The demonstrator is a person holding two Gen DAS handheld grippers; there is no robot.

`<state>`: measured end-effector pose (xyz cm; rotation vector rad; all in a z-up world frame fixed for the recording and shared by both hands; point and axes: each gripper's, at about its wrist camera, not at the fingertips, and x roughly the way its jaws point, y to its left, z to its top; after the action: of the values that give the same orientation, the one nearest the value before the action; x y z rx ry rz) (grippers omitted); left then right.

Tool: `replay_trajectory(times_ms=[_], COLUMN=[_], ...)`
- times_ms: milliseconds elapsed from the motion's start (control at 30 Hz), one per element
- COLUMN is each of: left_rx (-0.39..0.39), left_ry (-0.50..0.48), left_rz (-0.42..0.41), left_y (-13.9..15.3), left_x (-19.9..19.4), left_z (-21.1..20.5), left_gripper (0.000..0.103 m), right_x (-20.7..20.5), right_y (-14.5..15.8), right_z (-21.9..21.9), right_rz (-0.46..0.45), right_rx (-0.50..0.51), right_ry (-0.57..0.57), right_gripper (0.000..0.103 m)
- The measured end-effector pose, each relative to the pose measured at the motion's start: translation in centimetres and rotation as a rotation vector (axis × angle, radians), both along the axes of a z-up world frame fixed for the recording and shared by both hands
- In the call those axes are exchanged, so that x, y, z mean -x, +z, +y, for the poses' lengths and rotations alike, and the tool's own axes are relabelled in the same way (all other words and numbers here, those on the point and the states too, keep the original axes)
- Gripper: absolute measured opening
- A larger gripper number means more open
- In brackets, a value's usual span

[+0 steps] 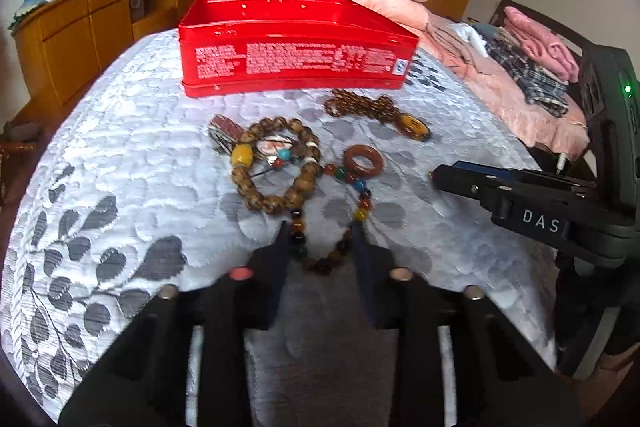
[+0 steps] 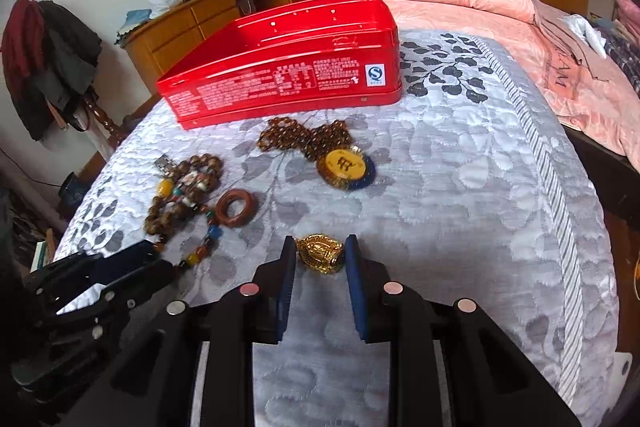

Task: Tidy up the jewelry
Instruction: 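Grasp the gold pendant with the right tool while the left grasps the multicolour bead bracelet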

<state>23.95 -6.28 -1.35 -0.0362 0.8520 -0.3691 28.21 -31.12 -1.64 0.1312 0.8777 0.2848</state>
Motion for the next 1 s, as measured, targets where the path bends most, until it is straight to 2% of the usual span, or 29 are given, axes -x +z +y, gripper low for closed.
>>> replay_trajectory(times_ms=[267, 400, 567, 800, 933, 1000], left_rx=[0.038, 0.043, 0.059, 0.026, 0.012, 0.003], left_ry=[-0.029, -0.034, -0.076, -0.105, -0.100, -0.091], left_rz=[0.032, 0.002, -0.020, 0.043, 0.029, 0.023], left_y=[0.2, 1.1, 1.8, -0.1, -0.5, -0.6], left_x=[1.3, 1.8, 1.8, 0.1, 0.0, 0.0], left_z=[0.3, 0.1, -1.2, -3.6, -4.0, -4.1], left_gripper=[0.022, 0.028, 0.028, 0.027, 0.026, 0.021], right_x=[1.4, 1.5, 1.7, 1.9, 1.9, 1.7], right_y=[-0.2, -0.3, -0.1, 0.0, -0.2, -0.4], right_z=[-0.6, -0.6, -1.0, -1.8, -1.6, -1.5], right_rz=[0.003, 0.002, -0.002, -0.004, -0.001, 0.002], right_rx=[-0.014, -0.015, -0.019, -0.024, -0.025, -0.026], right_ry=[0.000, -0.002, -0.012, -0.027, -0.023, -0.024], right_gripper=[0.025, 0.025, 0.025, 0.025, 0.025, 0.025])
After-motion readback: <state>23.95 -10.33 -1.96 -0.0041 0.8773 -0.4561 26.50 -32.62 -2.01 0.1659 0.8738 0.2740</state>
